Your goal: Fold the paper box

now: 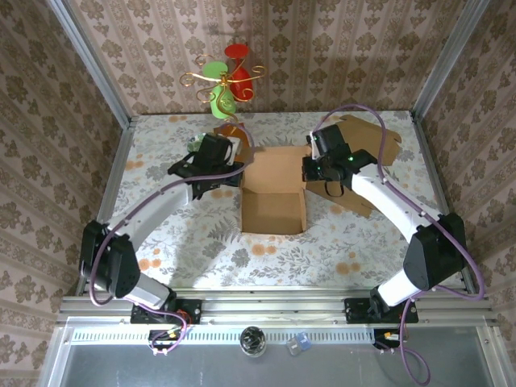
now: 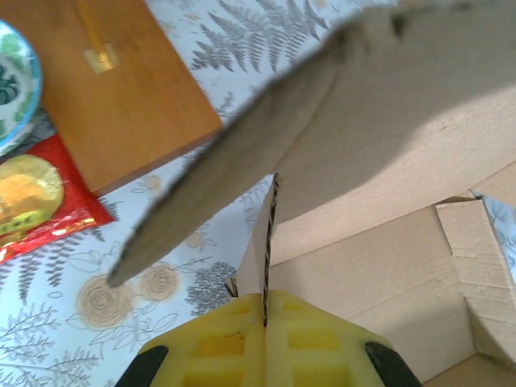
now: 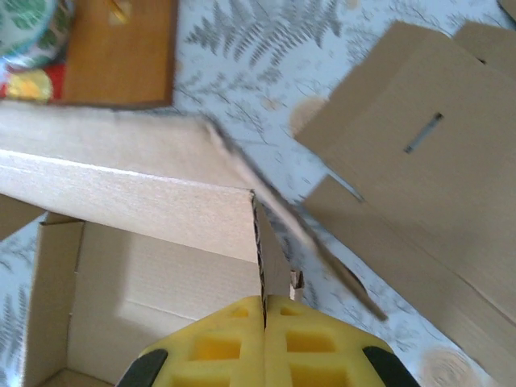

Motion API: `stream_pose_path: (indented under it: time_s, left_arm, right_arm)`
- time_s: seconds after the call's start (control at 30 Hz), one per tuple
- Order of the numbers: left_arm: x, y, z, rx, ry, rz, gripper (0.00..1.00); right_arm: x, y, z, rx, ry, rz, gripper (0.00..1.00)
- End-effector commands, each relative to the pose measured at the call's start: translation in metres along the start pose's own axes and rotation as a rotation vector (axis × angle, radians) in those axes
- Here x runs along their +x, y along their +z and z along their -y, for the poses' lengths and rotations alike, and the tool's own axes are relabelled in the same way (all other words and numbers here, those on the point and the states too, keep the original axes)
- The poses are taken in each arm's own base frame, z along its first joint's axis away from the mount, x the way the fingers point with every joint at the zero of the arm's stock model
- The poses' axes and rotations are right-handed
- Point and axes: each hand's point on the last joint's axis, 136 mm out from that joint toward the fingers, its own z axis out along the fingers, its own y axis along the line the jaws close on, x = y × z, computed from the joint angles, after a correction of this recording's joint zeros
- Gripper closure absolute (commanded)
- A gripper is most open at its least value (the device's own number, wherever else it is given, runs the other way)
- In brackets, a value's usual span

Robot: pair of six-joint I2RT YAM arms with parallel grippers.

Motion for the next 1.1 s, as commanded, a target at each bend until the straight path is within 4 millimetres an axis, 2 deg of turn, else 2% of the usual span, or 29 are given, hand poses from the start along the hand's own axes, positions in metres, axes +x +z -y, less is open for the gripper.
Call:
stream_pose_path:
  time_s: [0.0, 0.2, 0.23, 0.37, 0.43, 0.73, 0.9, 0.93, 1.07]
  left_arm:
    - [-0.024, -0.004, -0.006, 0.06, -0.08, 0.153, 1.0]
    - [-0.035, 0.0, -0.018, 0.11, -0.095, 0.266, 1.0]
    - [-0.04, -0.001, -0.029, 0.099, -0.108, 0.295, 1.0]
    - [-0.045, 0.002, -0.029, 0.133, -0.093, 0.381, 1.0]
    - [-0.042, 0.004, -0.031, 0.134, -0.102, 0.401, 1.0]
    - [-0.032, 0.009, -0.021, 0.18, -0.066, 0.464, 1.0]
    - [-0.027, 0.015, -0.023, 0.179, -0.066, 0.476, 1.0]
    - [-0.022, 0.017, -0.009, 0.205, -0.051, 0.465, 1.0]
    - [-0.014, 0.023, -0.006, 0.213, -0.046, 0.463, 1.0]
  right_arm:
    - [-0.035, 0.005, -0.026, -0.046, 0.033, 0.158, 1.0]
    - [-0.053, 0.025, -0.048, -0.095, 0.026, 0.258, 1.0]
    - [-0.054, 0.029, -0.049, -0.1, 0.03, 0.279, 1.0]
    - [-0.057, 0.034, -0.052, -0.135, 0.047, 0.366, 1.0]
    - [-0.057, 0.035, -0.051, -0.13, 0.045, 0.385, 1.0]
    - [-0.035, 0.045, -0.049, -0.144, 0.022, 0.387, 1.0]
    - [-0.019, 0.055, -0.045, -0.137, 0.011, 0.352, 1.0]
    - [-0.017, 0.056, -0.045, -0.136, 0.011, 0.352, 1.0]
    - [-0.009, 0.058, -0.042, -0.12, -0.011, 0.344, 1.0]
